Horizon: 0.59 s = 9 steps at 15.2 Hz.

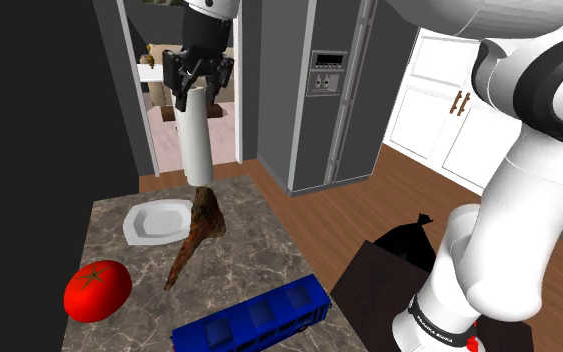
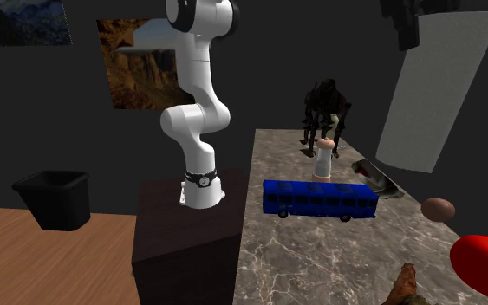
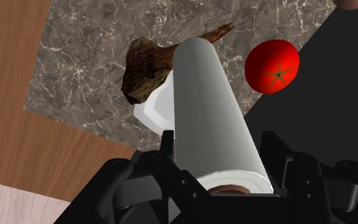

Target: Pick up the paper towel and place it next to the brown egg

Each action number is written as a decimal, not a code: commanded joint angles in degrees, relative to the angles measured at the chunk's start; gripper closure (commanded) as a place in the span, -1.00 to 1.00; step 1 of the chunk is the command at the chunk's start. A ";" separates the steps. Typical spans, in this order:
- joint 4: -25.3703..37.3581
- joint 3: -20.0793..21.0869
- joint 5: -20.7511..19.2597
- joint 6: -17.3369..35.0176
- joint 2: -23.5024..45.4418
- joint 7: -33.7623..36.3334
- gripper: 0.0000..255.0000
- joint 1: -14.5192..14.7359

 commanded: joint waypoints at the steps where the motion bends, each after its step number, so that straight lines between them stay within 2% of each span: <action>1: 0.20 1.36 -0.78 0.09 0.30 2.84 1.00 1.34; 9: 5.54 6.81 -4.85 -1.56 4.57 14.28 1.00 7.45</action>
